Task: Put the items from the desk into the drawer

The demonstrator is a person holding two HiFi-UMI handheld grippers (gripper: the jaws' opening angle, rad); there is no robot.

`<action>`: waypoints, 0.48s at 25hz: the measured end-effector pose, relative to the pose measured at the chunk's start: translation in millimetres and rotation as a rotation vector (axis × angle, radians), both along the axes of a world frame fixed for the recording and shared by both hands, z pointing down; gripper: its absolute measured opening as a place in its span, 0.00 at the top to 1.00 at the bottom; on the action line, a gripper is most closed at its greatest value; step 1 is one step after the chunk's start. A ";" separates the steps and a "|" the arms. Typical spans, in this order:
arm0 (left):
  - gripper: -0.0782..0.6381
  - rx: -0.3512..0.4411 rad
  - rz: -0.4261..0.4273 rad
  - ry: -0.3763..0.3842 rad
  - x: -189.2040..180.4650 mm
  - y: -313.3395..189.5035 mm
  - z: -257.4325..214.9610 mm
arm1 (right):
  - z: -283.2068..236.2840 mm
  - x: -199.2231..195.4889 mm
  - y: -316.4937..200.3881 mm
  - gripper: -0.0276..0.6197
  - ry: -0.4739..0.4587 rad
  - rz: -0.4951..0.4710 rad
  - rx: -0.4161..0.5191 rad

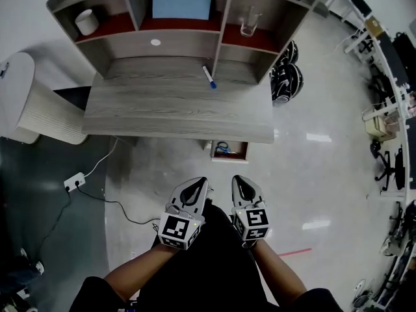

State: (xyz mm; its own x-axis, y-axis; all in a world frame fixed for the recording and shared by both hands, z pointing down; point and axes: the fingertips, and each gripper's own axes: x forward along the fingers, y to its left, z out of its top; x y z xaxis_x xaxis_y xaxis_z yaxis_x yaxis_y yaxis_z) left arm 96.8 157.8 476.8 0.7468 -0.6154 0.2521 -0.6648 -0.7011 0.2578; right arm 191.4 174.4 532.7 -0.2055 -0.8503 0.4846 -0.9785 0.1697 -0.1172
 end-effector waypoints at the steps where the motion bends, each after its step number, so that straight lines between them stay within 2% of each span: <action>1: 0.89 0.013 0.006 0.011 0.8 2.1 -5.4 | -8.0 -3.2 4.5 0.92 0.005 0.004 0.016; 4: 0.89 0.071 0.036 0.021 1.4 8.9 -21.6 | -25.6 -14.3 17.7 0.93 0.016 0.017 0.050; 8: 0.89 0.089 0.063 0.061 2.4 13.7 -40.0 | -47.5 -26.2 26.5 0.93 0.009 0.044 0.088; 12: 0.89 0.106 0.034 0.090 -3.0 11.4 -54.4 | -77.7 -36.1 25.8 0.93 0.009 0.041 0.161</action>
State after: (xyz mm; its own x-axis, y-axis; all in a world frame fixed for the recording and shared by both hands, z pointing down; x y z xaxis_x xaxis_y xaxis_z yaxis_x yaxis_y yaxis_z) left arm 93.8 169.2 422.5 0.7842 -0.6092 0.1180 -0.6179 -0.7494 0.2380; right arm 155.3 200.2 455.0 -0.1657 -0.9245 0.3432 -0.9858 0.1458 -0.0832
